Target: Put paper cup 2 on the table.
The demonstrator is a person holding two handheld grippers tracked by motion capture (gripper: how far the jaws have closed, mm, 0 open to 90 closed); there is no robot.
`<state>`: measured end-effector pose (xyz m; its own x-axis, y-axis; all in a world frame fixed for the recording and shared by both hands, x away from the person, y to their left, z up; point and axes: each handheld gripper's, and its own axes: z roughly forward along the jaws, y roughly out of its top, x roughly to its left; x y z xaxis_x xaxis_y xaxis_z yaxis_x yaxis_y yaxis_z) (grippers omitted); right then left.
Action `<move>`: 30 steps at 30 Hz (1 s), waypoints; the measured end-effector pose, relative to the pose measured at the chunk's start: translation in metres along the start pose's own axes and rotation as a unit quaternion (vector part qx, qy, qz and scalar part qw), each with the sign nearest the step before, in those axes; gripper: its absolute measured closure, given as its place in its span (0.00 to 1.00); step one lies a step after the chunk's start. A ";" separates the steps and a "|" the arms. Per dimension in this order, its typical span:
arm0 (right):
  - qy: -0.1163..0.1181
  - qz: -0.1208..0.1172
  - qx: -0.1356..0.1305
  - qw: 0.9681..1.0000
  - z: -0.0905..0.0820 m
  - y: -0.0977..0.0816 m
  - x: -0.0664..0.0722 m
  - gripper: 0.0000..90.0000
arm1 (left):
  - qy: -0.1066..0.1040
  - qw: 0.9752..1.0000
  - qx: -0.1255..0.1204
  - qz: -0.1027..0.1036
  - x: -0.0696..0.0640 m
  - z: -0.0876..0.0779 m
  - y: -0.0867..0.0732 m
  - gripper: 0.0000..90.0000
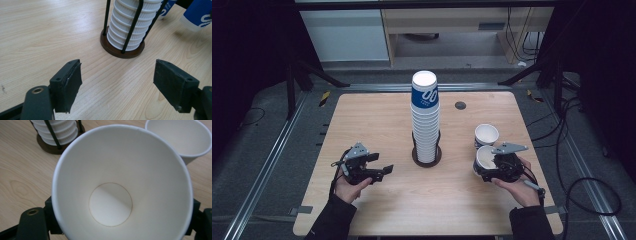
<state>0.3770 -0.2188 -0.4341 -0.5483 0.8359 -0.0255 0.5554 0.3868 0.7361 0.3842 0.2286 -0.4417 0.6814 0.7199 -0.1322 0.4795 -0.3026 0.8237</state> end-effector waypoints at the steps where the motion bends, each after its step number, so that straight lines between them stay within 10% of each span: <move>1: -0.003 0.004 0.005 1.000 0.001 -0.001 -0.002 0.23 | 0.001 1.000 0.001 0.002 0.000 0.000 0.000 0.24; 18: -0.046 0.024 0.066 0.997 0.025 -0.008 -0.021 0.21 | 0.002 1.000 0.005 0.001 0.000 0.002 -0.002 0.24; 30: -0.046 0.016 0.044 0.998 0.028 -0.011 -0.022 0.08 | 0.004 1.000 0.004 0.000 0.002 0.000 -0.001 0.24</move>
<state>0.4000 -0.2304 -0.4606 -0.4720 0.8791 -0.0667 0.6276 0.3881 0.6749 0.3845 0.2305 -0.4429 0.6768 0.7248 -0.1287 0.4845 -0.3070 0.8191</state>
